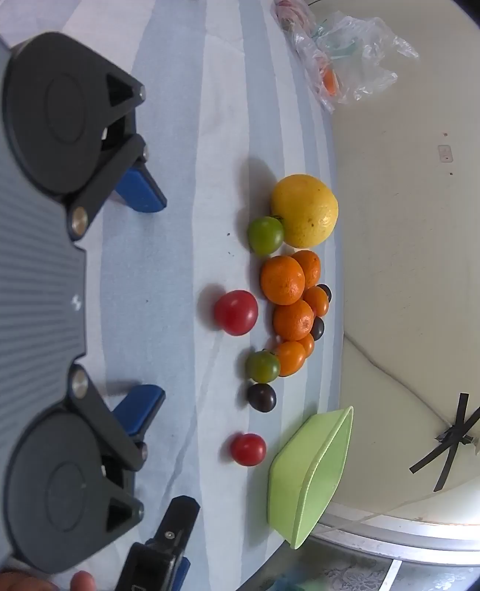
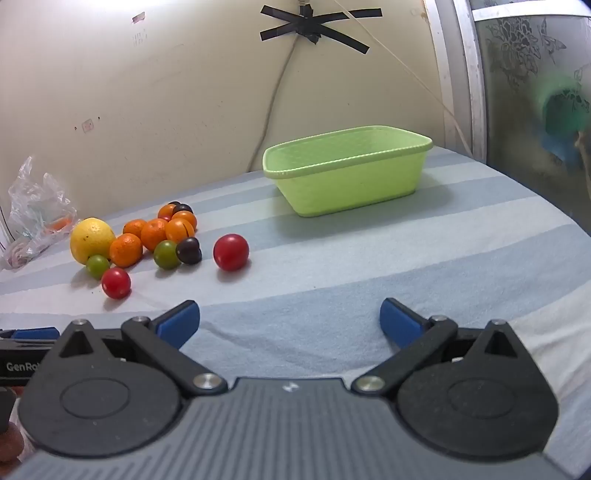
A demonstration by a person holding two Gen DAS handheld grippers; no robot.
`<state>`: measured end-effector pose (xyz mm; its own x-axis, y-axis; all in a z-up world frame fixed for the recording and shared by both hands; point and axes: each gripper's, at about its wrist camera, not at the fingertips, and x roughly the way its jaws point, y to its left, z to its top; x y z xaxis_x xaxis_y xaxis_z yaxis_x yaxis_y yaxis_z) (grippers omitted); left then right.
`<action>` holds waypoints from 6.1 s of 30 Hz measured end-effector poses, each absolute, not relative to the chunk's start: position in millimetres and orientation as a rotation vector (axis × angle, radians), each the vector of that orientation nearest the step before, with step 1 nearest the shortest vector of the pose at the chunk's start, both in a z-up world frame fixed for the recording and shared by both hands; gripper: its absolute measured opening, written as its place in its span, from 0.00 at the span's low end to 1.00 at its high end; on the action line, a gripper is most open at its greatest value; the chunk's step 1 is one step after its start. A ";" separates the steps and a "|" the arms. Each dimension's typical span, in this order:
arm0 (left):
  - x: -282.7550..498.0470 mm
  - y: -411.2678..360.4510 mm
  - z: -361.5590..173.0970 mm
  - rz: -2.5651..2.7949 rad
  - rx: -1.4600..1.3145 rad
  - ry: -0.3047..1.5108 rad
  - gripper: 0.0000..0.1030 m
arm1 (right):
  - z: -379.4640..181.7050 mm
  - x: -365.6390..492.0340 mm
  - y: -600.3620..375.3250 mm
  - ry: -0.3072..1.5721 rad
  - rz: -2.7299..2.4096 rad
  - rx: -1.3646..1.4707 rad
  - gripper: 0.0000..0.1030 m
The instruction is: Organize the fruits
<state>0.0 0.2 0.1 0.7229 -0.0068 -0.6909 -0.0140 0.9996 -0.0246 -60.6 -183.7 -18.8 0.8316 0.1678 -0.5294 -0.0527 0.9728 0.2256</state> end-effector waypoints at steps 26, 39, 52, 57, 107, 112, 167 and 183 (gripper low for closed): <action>-74.6 124.6 0.0 -0.061 -0.330 0.591 1.00 | 31.1 44.7 -25.7 0.527 0.596 -0.072 0.73; -90.8 163.3 -2.1 -0.007 -0.465 0.508 1.00 | 13.5 65.0 20.2 0.634 0.637 -0.174 0.65; -85.1 147.7 19.4 -0.196 -0.472 0.465 1.00 | 8.6 -47.7 -42.5 0.533 0.936 -0.241 0.66; -70.0 112.5 19.3 -0.291 -0.431 0.519 1.00 | 6.2 -56.7 -45.6 0.479 0.903 -0.271 0.66; 41.5 -165.8 30.7 -0.688 0.033 0.751 0.67 | -4.5 -58.5 -254.1 0.535 0.326 -0.056 0.65; 95.9 -192.0 70.5 -0.667 -0.003 0.667 0.67 | 22.1 -17.5 -281.2 0.413 0.278 -0.047 0.65; -88.7 41.7 8.4 0.009 -0.216 0.690 0.96 | -11.9 -65.2 -171.5 0.569 0.235 0.112 0.97; -96.9 49.7 1.4 -0.034 -0.290 0.643 1.00 | -14.9 -58.0 -171.2 0.557 0.248 0.142 1.00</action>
<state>-96.9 49.7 1.4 0.8013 -0.1204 -0.5860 -0.0581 0.9592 -0.2766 -58.0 -171.2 -14.9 0.8203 0.2708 -0.5038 -0.1942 0.9604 0.2000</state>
